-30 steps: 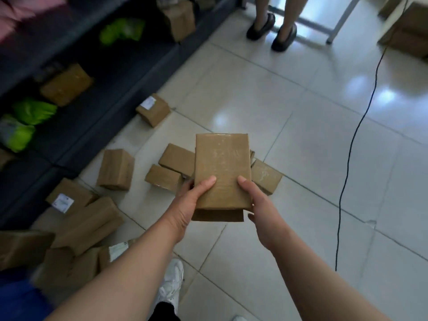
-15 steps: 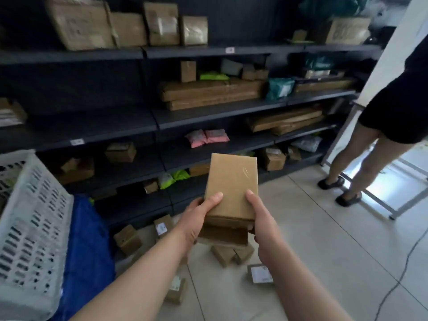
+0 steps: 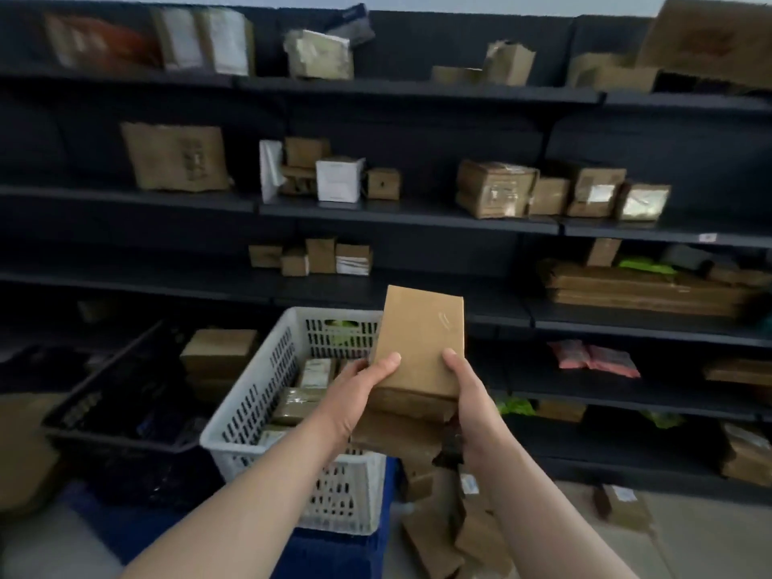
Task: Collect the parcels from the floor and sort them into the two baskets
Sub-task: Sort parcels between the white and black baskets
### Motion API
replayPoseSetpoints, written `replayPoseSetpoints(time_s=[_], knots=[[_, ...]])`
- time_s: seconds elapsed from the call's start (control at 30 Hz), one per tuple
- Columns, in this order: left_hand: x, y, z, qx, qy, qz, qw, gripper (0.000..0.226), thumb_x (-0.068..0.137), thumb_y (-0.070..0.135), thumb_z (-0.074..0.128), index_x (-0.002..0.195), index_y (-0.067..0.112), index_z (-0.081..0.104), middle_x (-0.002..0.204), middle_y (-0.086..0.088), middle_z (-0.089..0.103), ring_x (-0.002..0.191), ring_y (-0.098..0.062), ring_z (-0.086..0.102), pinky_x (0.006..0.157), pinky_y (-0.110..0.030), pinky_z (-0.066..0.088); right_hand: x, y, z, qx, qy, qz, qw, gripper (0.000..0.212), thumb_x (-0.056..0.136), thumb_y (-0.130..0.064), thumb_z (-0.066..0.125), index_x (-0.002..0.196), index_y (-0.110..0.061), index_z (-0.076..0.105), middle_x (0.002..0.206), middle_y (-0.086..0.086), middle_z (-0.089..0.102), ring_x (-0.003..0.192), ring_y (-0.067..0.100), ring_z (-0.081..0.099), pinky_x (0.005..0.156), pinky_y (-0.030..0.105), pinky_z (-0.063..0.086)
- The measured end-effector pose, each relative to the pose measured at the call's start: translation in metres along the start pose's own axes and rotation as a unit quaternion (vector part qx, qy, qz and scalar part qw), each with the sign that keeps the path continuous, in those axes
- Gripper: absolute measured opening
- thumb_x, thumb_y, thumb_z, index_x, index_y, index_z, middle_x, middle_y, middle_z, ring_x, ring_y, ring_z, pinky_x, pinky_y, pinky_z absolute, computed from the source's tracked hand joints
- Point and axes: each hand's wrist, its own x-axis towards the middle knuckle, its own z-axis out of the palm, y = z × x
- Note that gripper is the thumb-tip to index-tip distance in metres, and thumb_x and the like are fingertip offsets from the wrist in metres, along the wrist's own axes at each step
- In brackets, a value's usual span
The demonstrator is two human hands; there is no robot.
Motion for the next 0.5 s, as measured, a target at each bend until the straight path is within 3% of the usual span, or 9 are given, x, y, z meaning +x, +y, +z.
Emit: replayPoseSetpoints(time_s=[0.1, 0.17, 0.3, 0.37, 0.5], knots=[[-0.016, 0.012, -0.083, -0.015, 0.046, 0.008, 0.999, 0.083, 0.058, 0.066, 0.079, 0.122, 0.017, 0.061, 0.11, -0.009, 0.072, 0.099, -0.028, 0.07, 0.086, -0.046, 0.057, -0.002, 0.004, 0.081, -0.005, -0.058, 0.004, 0.998, 0.047, 0.089, -0.058, 0.053, 0.116, -0.02, 0.06, 0.103, 0.007, 0.068, 0.09, 0.023, 0.065, 0.065, 0.032, 0.05], [-0.024, 0.018, -0.13, -0.008, 0.065, 0.009, 0.998, 0.077, 0.064, 0.065, 0.076, 0.122, 0.016, 0.064, 0.11, -0.009, 0.073, 0.098, -0.027, 0.07, 0.086, -0.043, 0.057, -0.001, 0.007, 0.129, -0.012, -0.088, 0.014, 0.996, 0.048, 0.089, -0.058, 0.055, 0.117, -0.021, 0.06, 0.106, 0.008, 0.068, 0.095, 0.025, 0.065, 0.07, 0.036, 0.052], [-0.03, 0.022, -0.204, -0.013, 0.09, -0.012, 0.996, 0.049, 0.083, 0.055, 0.064, 0.111, 0.015, 0.071, 0.103, -0.008, 0.075, 0.091, -0.023, 0.072, 0.069, -0.029, 0.056, 0.01, 0.017, 0.204, -0.043, -0.115, 0.032, 0.992, 0.04, 0.089, -0.058, 0.055, 0.108, -0.023, 0.059, 0.104, 0.007, 0.066, 0.094, 0.024, 0.062, 0.07, 0.036, 0.05], [-0.027, 0.023, -0.232, -0.023, 0.106, -0.017, 0.994, 0.038, 0.09, 0.048, 0.059, 0.102, 0.015, 0.073, 0.092, -0.007, 0.076, 0.077, -0.018, 0.074, 0.055, -0.021, 0.054, 0.023, 0.021, 0.236, -0.066, -0.122, 0.036, 0.99, 0.042, 0.089, -0.059, 0.053, 0.109, -0.022, 0.059, 0.103, 0.005, 0.065, 0.095, 0.023, 0.06, 0.073, 0.035, 0.047], [0.0, 0.025, -0.282, -0.023, 0.145, -0.028, 0.989, 0.038, 0.09, 0.052, 0.056, 0.095, 0.018, 0.074, 0.081, -0.002, 0.077, 0.069, -0.015, 0.072, 0.05, -0.019, 0.051, 0.054, 0.019, 0.29, -0.088, -0.13, 0.055, 0.986, 0.032, 0.094, -0.054, 0.049, 0.088, -0.024, 0.055, 0.089, 0.0, 0.059, 0.08, 0.017, 0.055, 0.057, 0.029, 0.035]])
